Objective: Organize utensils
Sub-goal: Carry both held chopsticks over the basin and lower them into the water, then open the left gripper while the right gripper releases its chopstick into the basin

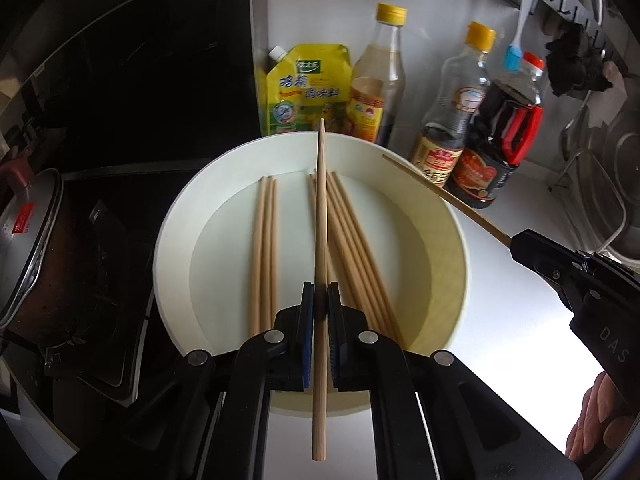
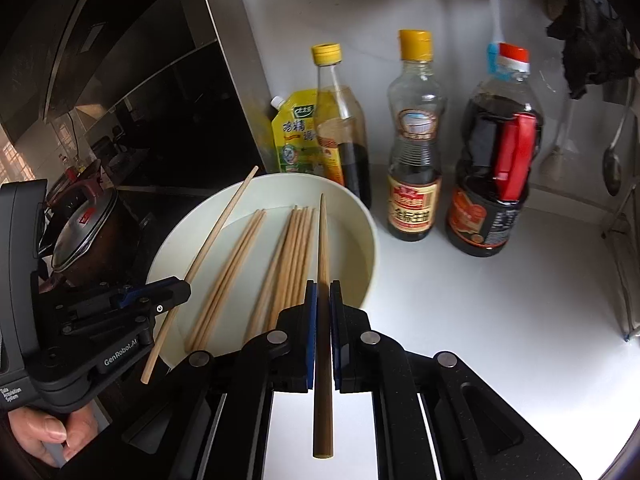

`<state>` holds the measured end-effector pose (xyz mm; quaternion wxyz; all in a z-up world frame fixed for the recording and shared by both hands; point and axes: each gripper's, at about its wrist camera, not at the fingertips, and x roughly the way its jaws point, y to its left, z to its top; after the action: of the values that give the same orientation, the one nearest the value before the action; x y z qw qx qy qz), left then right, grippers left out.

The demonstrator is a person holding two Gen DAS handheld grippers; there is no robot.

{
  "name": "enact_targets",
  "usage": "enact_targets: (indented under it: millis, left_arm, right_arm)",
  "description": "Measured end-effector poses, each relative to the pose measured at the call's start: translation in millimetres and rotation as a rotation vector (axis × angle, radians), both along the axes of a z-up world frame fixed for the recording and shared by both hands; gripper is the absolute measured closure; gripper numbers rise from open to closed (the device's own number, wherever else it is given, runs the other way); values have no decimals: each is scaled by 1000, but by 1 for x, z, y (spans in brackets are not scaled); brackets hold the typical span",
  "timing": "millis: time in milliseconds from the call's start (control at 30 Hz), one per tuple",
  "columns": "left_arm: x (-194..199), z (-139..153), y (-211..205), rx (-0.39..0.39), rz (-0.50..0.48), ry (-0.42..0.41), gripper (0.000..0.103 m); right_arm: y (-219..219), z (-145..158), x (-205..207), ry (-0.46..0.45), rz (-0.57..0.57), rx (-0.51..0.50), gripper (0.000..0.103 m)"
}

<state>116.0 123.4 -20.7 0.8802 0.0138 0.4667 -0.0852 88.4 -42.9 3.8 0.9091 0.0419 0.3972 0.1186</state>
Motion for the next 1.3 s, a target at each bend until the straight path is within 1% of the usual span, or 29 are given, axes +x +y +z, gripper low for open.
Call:
enact_targets:
  millis: [200, 433, 567, 733, 767, 800, 833, 867, 900, 933, 967, 1000, 1033, 1067, 1100, 1133, 1167, 1300]
  left_arm:
    - [27, -22, 22, 6, 28, 62, 96]
    - [53, -46, 34, -7, 55, 133, 96]
    - [63, -57, 38, -3, 68, 163, 96]
    - [67, -61, 41, -18, 77, 201, 95]
    - [68, -61, 43, -20, 81, 205, 95]
    - [67, -59, 44, -23, 87, 203, 93]
    - [66, -57, 46, -28, 95, 201, 88]
    - [65, -54, 49, -32, 103, 195, 76]
    - [64, -50, 51, -35, 113, 186, 64]
    - [62, -46, 54, -36, 123, 177, 57]
    - [61, -42, 56, -38, 134, 166, 48]
    - [60, -38, 58, -37, 144, 156, 40]
    - [60, -34, 59, -32, 155, 146, 37]
    - [58, -29, 62, -30, 165, 134, 32]
    - [56, -24, 64, -30, 173, 124, 25]
    - [54, -20, 65, -29, 181, 111, 22]
    - [53, -16, 66, -28, 186, 99, 19]
    - [48, -6, 67, -21, 187, 86, 15]
  right_arm:
    - [38, -15, 41, 52, 34, -28, 97]
    - [53, -38, 80, 121, 26, -27, 97]
    - [60, -50, 88, 153, 45, -42, 97]
    - [61, -59, 91, 195, 58, -38, 96]
    - [61, -59, 91, 199, 59, -38, 93]
    - [60, -59, 89, 204, 60, -36, 86]
    - [59, -57, 88, 203, 60, -34, 74]
    - [58, -54, 85, 191, 58, -34, 72]
    - [57, -52, 83, 181, 53, -41, 72]
    - [55, -49, 80, 179, 49, -47, 72]
    - [53, -47, 78, 178, 43, -50, 72]
    - [51, -45, 76, 177, 36, -51, 72]
    - [48, -43, 74, 179, 27, -51, 71]
    - [46, -41, 72, 182, 18, -49, 67]
    - [44, -39, 69, 182, 10, -47, 64]
    - [42, -36, 66, 180, 4, -44, 60]
    - [40, -33, 62, 176, 1, -43, 59]
    - [37, -26, 51, 170, -6, -44, 55]
